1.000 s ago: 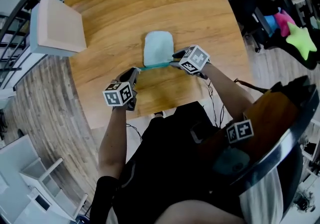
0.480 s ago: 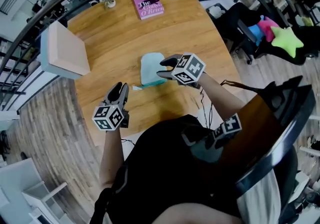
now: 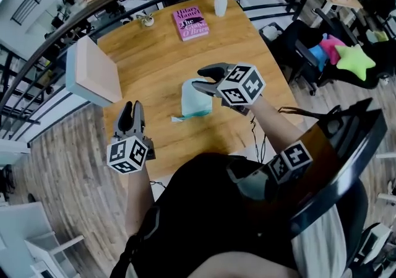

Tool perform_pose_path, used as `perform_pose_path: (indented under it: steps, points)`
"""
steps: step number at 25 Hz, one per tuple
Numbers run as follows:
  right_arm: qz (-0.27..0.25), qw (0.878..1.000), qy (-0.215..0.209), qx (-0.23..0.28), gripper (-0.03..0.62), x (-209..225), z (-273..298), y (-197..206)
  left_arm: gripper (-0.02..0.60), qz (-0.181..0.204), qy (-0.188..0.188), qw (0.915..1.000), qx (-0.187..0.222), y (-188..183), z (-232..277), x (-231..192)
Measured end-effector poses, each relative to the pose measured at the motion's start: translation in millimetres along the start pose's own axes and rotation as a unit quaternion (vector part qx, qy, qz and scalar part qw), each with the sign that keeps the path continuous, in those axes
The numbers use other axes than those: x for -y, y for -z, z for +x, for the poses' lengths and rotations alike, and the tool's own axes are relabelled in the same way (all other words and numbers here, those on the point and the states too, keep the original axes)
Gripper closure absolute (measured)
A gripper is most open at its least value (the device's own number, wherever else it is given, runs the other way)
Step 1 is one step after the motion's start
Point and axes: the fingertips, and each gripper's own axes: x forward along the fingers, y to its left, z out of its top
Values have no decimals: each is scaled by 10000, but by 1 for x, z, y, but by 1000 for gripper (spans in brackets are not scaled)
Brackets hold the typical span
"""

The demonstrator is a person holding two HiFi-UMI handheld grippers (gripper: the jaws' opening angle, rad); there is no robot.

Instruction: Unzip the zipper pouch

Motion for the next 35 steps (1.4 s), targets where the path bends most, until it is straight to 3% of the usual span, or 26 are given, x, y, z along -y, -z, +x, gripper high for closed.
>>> perform_pose_path:
  steps: [2, 7, 11, 22, 35]
  points:
    - [-49, 9998, 42, 209, 450, -4, -8, -15, 456, -6, -148, 9997, 179, -15, -8, -1]
    - [-150, 9981, 7, 598, 582, -14, -18, -37, 540, 176, -430, 9983, 338, -33, -20, -4]
    - [-328, 9979, 62, 559, 585, -16, -18, -40, 552, 170, -535, 9973, 472, -39, -25, -2]
    - [-522, 9977, 224, 366, 586, -4, -12, -37, 552, -157, -513, 9983, 238, -31, -16, 1]
    - [-437, 9977, 359, 383, 585, 5, -13, -35, 552, 37, -580, 9982, 126, -29, -15, 10]
